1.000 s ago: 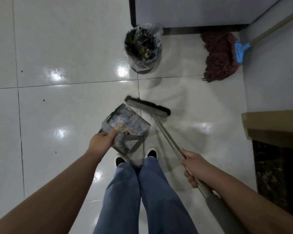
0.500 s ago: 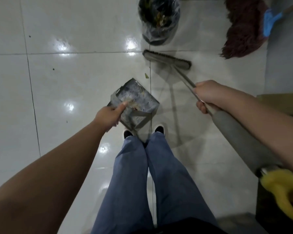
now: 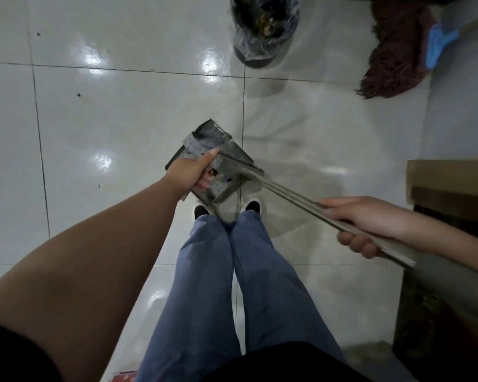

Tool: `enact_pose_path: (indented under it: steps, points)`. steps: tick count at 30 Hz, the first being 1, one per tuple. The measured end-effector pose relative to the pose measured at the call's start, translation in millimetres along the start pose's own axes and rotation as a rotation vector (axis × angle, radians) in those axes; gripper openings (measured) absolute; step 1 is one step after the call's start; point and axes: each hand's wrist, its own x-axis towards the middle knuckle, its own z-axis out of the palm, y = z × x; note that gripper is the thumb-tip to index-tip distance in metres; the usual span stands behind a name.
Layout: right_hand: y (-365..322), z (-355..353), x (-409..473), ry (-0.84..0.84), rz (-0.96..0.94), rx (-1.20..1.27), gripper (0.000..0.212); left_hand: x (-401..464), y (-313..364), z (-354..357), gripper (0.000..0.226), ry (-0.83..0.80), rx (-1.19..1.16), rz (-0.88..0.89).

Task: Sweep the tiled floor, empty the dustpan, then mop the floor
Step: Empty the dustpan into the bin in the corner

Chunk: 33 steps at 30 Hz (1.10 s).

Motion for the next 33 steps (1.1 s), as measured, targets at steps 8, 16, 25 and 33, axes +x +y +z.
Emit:
enact_pose_path:
  steps: [8, 16, 25, 33]
  points:
    - [-1.1, -20.2, -26.4, 0.185, -0.134, 0.072, 0.035, -4.8, -2.6, -15.1, 0.071, 0.063, 0.194, 0.027]
    - [-26.5, 2.0, 22.1, 0.312, -0.208, -0.140, 0.047, 3.1, -2.9, -14.8, 0.068, 0.129, 0.108, 0.026]
    - [-6.9, 30.0, 10.3, 0.117, -0.103, -0.161, 0.025, 11.1, -2.7, -25.8, 0.069, 0.130, 0.125, 0.024]
    - [0.6, 4.9, -23.7, 0.268, -0.161, 0.002, 0.039, -5.7, -42.2, -47.3, 0.067, 0.096, 0.137, -0.016]
